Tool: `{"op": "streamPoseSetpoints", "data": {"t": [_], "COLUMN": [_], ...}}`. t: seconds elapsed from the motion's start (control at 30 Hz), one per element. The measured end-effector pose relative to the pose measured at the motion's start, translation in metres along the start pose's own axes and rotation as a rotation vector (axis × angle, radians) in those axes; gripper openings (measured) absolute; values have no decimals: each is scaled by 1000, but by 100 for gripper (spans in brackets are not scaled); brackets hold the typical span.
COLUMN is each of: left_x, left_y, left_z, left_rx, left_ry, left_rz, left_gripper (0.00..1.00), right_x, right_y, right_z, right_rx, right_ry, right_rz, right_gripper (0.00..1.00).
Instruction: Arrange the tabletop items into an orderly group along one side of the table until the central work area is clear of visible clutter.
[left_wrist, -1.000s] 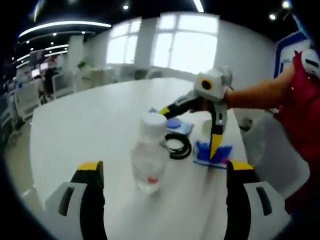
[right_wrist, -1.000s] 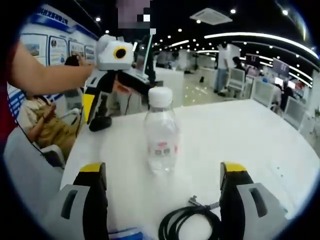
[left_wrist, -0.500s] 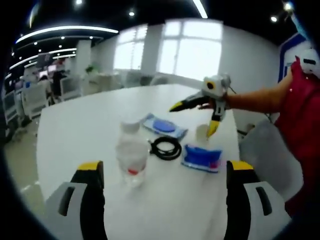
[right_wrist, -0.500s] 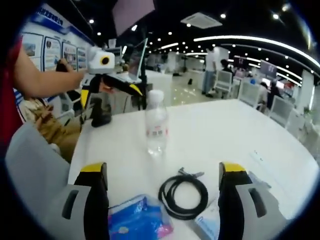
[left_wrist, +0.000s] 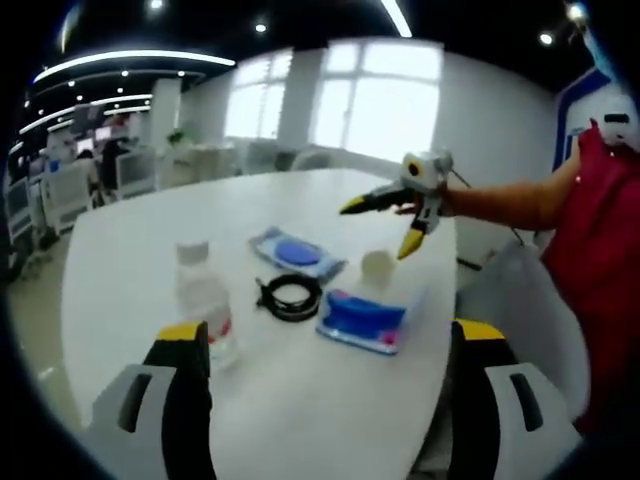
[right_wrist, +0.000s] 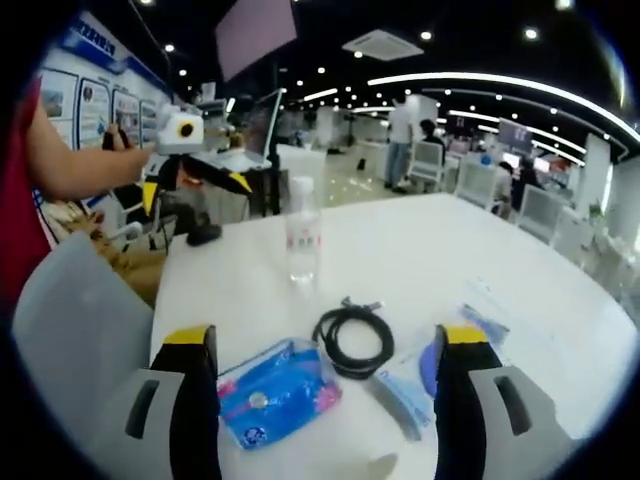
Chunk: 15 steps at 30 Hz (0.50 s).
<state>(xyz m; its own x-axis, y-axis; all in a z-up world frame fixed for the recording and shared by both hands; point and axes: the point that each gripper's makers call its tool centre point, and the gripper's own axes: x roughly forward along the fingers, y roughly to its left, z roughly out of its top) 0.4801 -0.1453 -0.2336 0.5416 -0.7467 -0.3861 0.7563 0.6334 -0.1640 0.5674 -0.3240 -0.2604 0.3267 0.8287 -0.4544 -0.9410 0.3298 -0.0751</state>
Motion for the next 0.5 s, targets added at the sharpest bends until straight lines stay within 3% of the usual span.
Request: {"op": "streamPoseSetpoints", "data": {"t": [0.5], "left_x": [42], "left_y": [-43], "left_z": [11], "left_rx": [2], "left_ry": [14], "left_rz": [-55], "left_gripper": [95], "right_x": [-54], "right_y": [-15], "right_z": [-29], "right_rx": [42], "right_ry": [-9], "right_rz": [-59], "right_gripper": [87]}}
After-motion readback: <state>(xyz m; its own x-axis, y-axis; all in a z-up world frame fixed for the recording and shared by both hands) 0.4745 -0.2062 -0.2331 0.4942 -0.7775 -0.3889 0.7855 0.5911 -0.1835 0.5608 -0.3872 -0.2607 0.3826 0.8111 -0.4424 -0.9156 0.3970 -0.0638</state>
